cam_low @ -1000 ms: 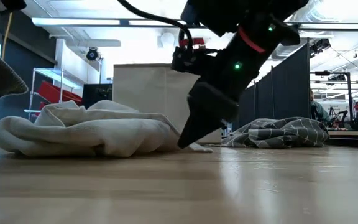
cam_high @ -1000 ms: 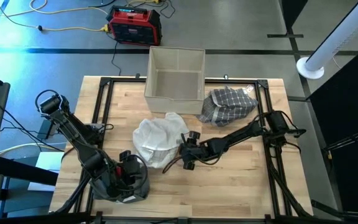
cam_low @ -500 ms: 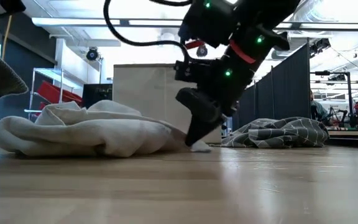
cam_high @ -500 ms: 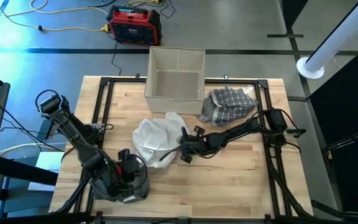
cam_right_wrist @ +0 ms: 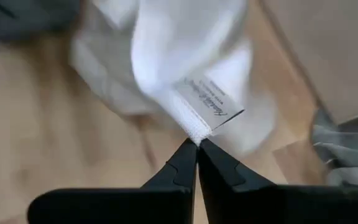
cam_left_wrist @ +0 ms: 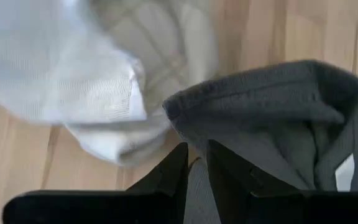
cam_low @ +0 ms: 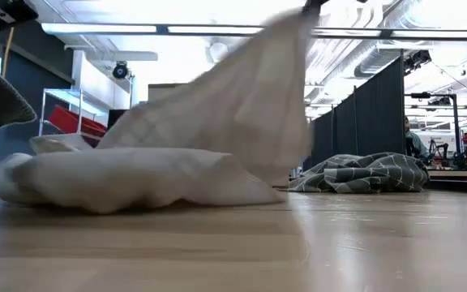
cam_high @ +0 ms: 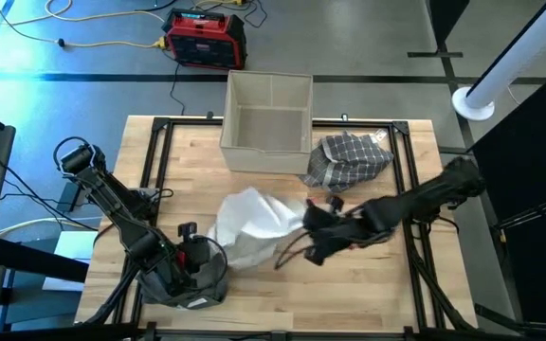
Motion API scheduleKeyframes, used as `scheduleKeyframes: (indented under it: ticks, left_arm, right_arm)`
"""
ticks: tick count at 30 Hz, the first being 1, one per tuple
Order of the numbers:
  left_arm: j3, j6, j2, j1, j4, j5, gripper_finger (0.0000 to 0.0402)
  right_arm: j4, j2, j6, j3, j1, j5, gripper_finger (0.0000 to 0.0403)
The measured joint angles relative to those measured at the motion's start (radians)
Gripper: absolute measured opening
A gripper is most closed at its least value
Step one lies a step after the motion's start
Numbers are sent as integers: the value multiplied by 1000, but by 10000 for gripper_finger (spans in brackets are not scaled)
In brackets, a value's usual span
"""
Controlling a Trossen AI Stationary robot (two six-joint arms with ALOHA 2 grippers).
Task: Fold towel
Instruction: Fold the white towel
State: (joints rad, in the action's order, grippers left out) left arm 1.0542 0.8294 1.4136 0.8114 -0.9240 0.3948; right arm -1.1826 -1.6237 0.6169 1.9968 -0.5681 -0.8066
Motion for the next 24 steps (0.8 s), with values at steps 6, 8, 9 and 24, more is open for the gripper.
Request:
scheduleKeyframes:
  ticks: [6,8,9,24]
  left_arm:
    - [0,-76,0,-35,0,-2,51]
    - [0,-99,0,-47,0,-2,51]
    - [0,-111,0,-53,0,-2,51]
    - [0,-146,0,-67,-1,7,51]
  right_arm:
    - [-23,-3,-83,172,-42,-141,0]
    - [-46,-2,-79,188,-48,-111,0]
    - [-65,-3,-71,189,-49,-73,0]
    - [-204,-15,525,-250,-115,462,0]
